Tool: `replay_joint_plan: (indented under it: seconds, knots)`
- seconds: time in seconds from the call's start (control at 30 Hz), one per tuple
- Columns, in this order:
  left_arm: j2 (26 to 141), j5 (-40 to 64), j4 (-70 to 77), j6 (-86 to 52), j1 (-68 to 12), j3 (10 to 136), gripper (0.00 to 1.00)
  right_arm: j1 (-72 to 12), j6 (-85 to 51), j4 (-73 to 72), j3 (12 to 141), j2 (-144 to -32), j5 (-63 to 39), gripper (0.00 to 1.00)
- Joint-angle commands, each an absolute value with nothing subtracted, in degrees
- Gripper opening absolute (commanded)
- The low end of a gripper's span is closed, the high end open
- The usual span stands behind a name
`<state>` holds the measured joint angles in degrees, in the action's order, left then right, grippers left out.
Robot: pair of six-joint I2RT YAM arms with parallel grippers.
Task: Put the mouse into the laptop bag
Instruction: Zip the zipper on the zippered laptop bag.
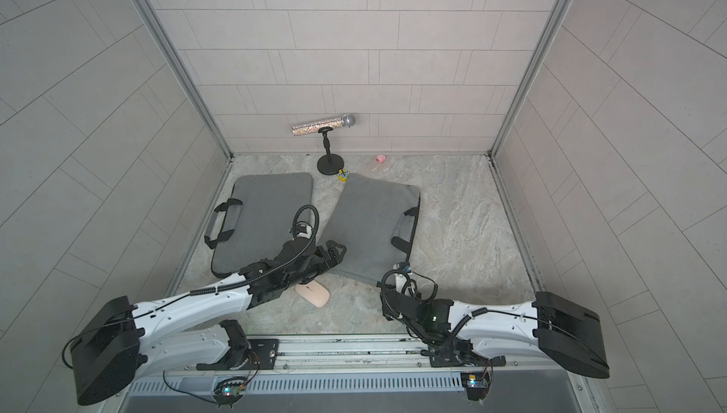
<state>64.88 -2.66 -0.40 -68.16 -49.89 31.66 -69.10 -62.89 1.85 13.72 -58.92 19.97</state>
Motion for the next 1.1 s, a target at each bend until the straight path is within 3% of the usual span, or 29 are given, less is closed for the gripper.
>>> replay_joint_plan:
  seconds: [0.0, 0.37, 0.43, 0.53, 0.77, 0.93, 1.07]
  knots:
    - [64.75, -3.26, -1.81, -68.54, -49.75, 33.79, 1.00, -70.41, -64.02, 5.07, 15.51, -59.24, 23.66, 0.56]
    - [64.43, -3.25, -2.44, -68.90, -49.81, 34.11, 1.00, -71.19, -63.81, 3.50, 18.04, -66.76, 24.07, 0.51]
    - [64.37, -3.19, -2.26, -69.04, -49.77, 33.86, 1.00, -71.19, -63.73, 2.38, 18.15, -68.31, 23.96, 0.43]
    - [64.14, -3.21, -1.85, -69.13, -49.81, 33.32, 1.00, -71.19, -63.70, 2.18, 19.10, -70.30, 23.96, 0.22]
    - [62.69, -3.36, -0.50, -69.86, -49.75, 31.16, 1.00, -71.19, -63.88, 1.11, 19.86, -73.25, 24.16, 0.00]
    - [62.03, -1.41, 1.98, -72.07, -50.32, 28.32, 0.99, -71.27, -63.25, 0.34, 19.69, -71.56, 23.86, 0.00]
    - [62.39, -1.41, 14.03, -79.06, -53.34, 20.75, 0.99, -71.43, -60.37, -1.46, 19.69, -68.51, 23.42, 0.00]
